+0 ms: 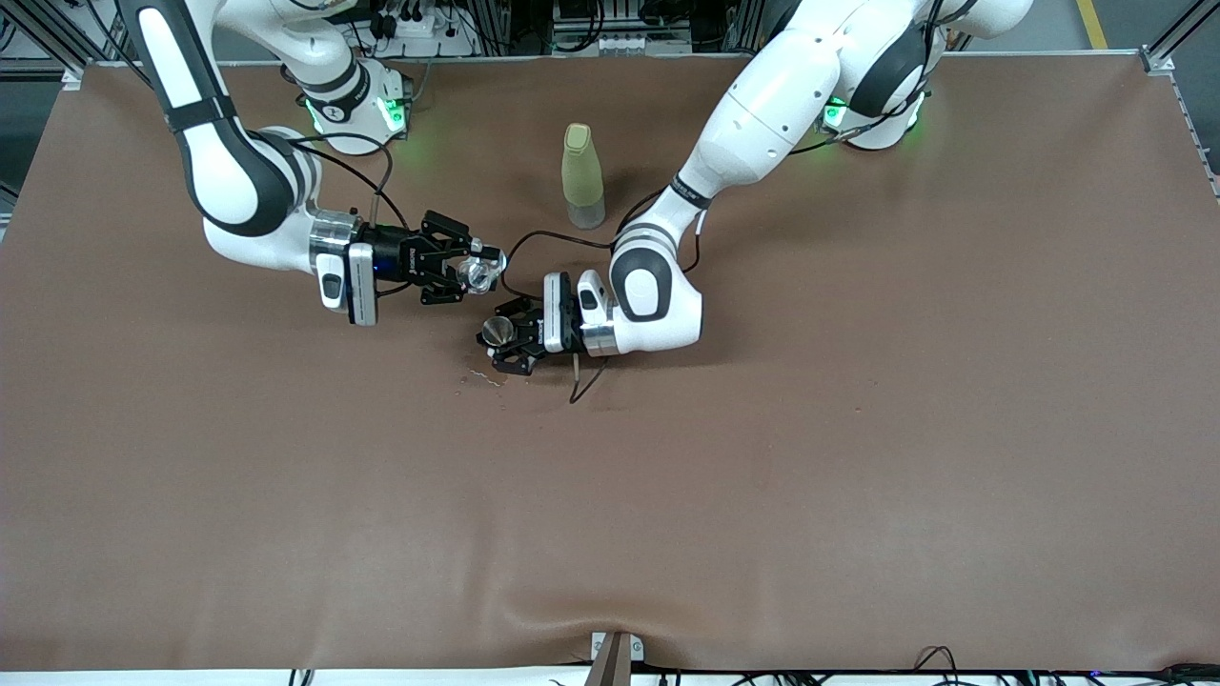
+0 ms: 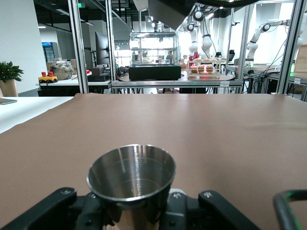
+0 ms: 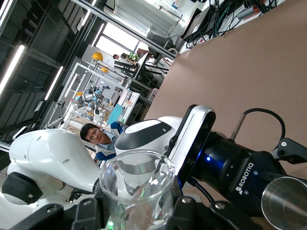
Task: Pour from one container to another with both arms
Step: 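Tilt the jigger with the left gripper over the held beaker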
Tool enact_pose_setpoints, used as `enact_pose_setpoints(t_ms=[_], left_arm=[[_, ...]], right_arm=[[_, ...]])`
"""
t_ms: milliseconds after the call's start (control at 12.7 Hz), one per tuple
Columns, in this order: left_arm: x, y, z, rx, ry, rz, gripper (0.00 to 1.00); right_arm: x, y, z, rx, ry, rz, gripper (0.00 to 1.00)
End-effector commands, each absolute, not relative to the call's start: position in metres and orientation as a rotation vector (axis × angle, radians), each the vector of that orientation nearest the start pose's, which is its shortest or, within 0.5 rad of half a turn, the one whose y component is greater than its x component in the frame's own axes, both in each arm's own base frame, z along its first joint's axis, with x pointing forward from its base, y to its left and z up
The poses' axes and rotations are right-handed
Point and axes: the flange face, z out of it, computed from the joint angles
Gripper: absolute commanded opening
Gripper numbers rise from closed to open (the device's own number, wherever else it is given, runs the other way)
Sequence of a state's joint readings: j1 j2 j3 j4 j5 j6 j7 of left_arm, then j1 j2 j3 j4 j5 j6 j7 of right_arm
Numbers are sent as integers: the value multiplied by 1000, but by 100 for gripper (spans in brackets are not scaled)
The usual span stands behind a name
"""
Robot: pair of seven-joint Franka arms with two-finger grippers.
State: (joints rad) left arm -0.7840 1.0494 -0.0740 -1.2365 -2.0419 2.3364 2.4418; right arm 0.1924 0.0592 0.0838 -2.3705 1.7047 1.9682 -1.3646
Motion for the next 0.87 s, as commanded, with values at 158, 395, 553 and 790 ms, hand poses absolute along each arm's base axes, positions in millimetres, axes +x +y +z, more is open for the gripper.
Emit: enact_pose_setpoints(t_ms=[158,395,553,790], left_arm=[[501,-576,155,1336,-1317,1155,0],[500,-576,154,1337,-1317,1152,0],[500,-576,154,1337,-1317,1152,0],[499,-578,155,1334,-1315,1152,0]], right_arm=[[475,203,319,-1741,-352,-428,28],[481,203,315,-1737,-340,-427,27],[481,202,313,-1739,-332,-423,27],[483,203,308,-1730,-287,-415,26]])
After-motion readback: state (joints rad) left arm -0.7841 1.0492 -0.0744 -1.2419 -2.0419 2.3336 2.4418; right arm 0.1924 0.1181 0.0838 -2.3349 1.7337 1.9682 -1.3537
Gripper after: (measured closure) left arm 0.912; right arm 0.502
